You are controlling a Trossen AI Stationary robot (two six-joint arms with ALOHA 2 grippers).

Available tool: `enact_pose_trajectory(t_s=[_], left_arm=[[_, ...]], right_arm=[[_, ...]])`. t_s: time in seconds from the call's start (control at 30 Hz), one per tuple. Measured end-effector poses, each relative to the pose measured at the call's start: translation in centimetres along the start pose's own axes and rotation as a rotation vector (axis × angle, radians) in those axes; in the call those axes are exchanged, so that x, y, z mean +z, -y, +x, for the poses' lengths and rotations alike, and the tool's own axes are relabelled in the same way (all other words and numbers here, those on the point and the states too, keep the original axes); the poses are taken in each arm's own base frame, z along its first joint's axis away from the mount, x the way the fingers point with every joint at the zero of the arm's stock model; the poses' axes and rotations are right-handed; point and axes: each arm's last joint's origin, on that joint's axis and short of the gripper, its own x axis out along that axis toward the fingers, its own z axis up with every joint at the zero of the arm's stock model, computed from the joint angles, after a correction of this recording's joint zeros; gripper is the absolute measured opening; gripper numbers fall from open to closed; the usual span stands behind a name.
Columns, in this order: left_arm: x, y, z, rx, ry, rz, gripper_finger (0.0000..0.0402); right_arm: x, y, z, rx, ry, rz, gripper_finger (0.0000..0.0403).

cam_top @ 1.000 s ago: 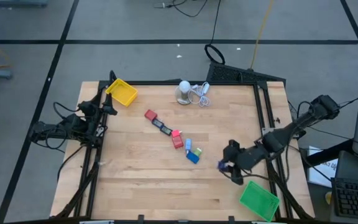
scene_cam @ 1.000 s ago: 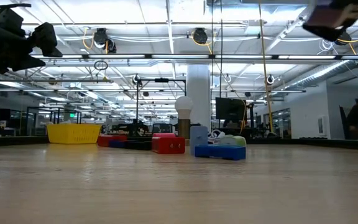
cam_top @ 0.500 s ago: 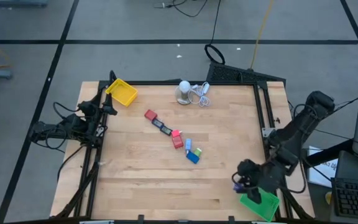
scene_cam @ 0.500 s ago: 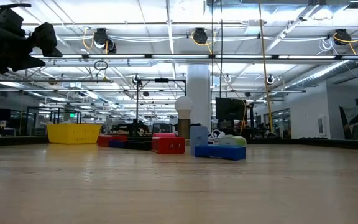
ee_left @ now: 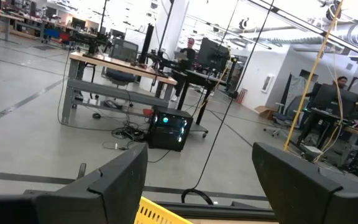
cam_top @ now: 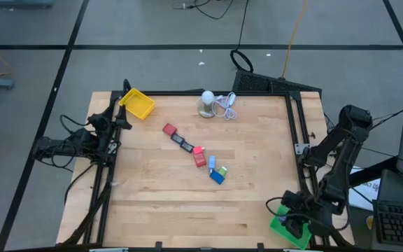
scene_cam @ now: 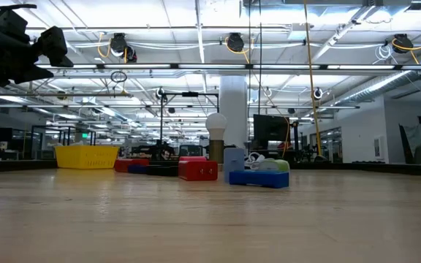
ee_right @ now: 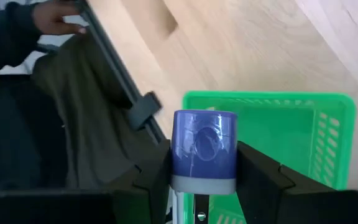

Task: Pick & Place Office items
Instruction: Put the blue charger adapter into the green bin, then put the light green charger adapter into the green bin

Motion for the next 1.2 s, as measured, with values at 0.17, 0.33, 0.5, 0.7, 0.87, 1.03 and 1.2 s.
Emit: enact_pose_trajectory(t_s=[0.17,0.33,0.5,0.7,0.87,1.03,1.2], left_arm=[[0.0,0.0,0.0,0.0,0.0,-0.001,0.0294],[0.0,0.0,0.0,0.0,0.0,-0.001,0.0294],[0.0,0.0,0.0,0.0,0.0,0.0,0.0294],[0.0,0.0,0.0,0.0,0.0,0.0,0.0294],[0.0,0.0,0.0,0.0,0.0,-0.001,0.0294],[0.0,0.0,0.0,0.0,0.0,0.0,0.0294],[0.0,0.0,0.0,0.0,0.0,0.0,0.0294]], right_arm=[[-0.6,0.2,1.6,-0.082,-0.058,0.047,0.0135],[-1.0,0.4,3.0,-0.15,-0.094,0.069,0.0137],[-1.1,0.4,3.3,-0.161,-0.089,0.099,0.0159],[-1.0,0.4,3.2,-0.158,-0.089,0.091,0.0178],[-1.0,0.4,3.2,-0.16,-0.088,0.087,0.0175],[-1.0,0.5,3.2,-0.163,-0.087,0.069,0.0175],[-0.7,0.3,3.3,-0.152,-0.083,0.082,0.0168]])
